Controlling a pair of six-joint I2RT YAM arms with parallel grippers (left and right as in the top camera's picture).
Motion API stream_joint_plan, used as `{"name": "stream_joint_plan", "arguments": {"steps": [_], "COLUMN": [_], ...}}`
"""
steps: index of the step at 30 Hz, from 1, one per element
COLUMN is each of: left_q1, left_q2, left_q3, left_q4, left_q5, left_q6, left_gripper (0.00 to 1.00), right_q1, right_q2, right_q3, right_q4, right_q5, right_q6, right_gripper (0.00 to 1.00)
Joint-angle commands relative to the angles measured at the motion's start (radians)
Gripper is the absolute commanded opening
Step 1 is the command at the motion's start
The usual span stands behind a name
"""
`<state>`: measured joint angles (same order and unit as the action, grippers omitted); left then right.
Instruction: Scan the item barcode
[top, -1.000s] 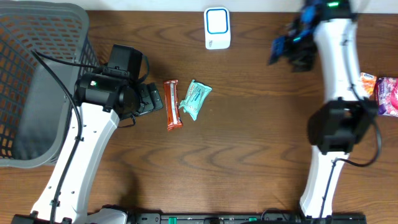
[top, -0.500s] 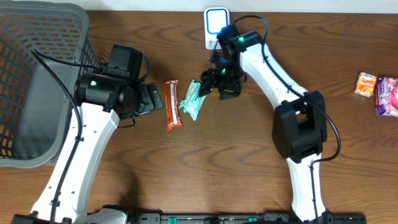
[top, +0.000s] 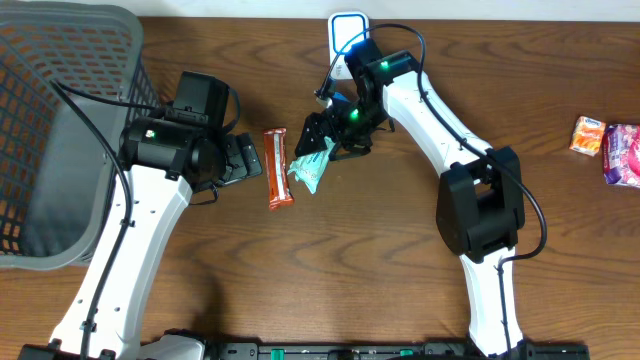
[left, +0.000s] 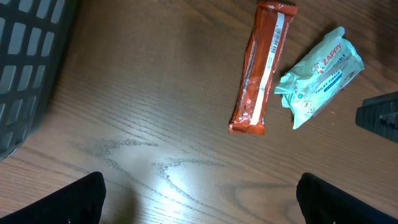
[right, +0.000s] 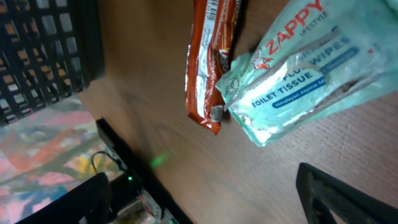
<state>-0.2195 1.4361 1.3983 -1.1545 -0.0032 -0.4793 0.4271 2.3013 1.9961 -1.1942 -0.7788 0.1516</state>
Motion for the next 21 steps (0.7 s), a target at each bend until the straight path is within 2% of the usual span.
{"name": "stream_joint_plan", "arguments": {"steps": [1, 9, 12, 16, 21], "left_q1": [0.003, 0.003, 0.003, 0.003, 0.003], "left_q2": [-0.005, -0.005, -0.005, -0.005, -0.005], "left_q3": [0.007, 0.007, 0.007, 0.007, 0.007], "left_q4": [-0.004, -0.004, -0.004, -0.004, -0.004], "left_q5": [-0.009, -0.009, -0.009, -0.009, -0.009], "left_q6": [-0.013, -0.013, -0.013, -0.013, -0.013], "left_gripper": [0.98, 0.98, 0.98, 0.98, 0.98], "right_q1": [0.011, 0.012, 0.010, 0.010, 0.010], "right_q2": [0.008, 0.008, 0.008, 0.008, 0.008], "right_q3": [-0.009, -0.061, -0.099, -0.159, -0.181], "right_q4": [-0.003, 0.033, 0.046, 0.142, 0.220], "right_q5": [0.043, 0.047, 0.047, 0.047, 0.047], "right_q6": [-0.004, 0.035, 0.047, 0.137, 0.174], "right_gripper": [0.84, 0.85, 0.82, 0.83, 0.83]}}
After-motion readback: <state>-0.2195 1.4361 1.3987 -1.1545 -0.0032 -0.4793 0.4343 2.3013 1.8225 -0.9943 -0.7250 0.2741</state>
